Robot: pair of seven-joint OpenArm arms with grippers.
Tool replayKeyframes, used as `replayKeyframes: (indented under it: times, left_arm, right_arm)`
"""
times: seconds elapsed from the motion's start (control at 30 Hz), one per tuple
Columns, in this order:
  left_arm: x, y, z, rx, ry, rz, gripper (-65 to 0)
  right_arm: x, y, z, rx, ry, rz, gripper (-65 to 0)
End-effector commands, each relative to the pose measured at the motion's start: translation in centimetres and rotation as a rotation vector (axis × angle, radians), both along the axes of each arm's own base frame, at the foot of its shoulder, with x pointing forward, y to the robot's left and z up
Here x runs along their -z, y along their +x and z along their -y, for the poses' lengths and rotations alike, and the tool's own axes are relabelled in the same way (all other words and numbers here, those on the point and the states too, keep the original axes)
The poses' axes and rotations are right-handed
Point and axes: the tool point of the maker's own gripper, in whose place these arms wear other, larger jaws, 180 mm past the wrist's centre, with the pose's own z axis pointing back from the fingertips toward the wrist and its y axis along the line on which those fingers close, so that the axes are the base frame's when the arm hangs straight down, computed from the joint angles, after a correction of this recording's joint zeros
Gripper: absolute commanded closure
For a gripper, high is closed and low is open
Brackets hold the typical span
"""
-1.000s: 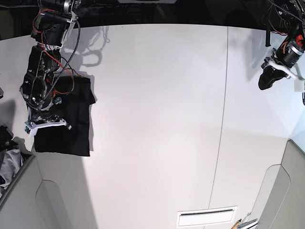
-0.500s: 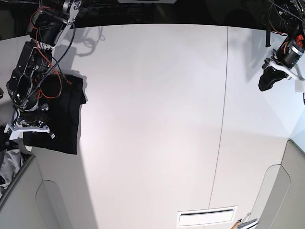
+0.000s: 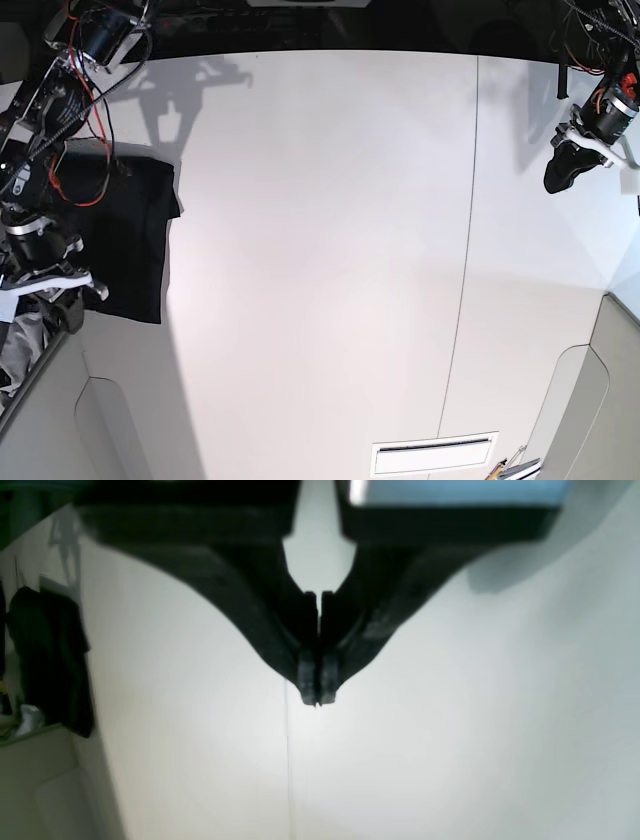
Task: Fold the T-shirt properly
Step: 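Drag the folded shirt with the right gripper to the table edge beside the right arm, then open the right gripper and lift it off the folded shirt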
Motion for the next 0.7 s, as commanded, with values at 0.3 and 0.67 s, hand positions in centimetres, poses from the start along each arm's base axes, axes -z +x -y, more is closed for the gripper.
replayKeyframes:
  times: [0.3, 0.67]
  left_arm:
    - [-2.9, -0.6, 2.5, 0.123, -0.176, 0.055, 0.0]
    - [-2.0, -7.6, -0.9, 0.123, -0.123, -0.128, 0.0]
  right_arm:
    - [2.3, -8.6, -5.3, -0.268, -0.113, -0.130, 0.0]
    - [6.6, -19.3, -7.8, -0.530, -0.126, -0.431, 0.0]
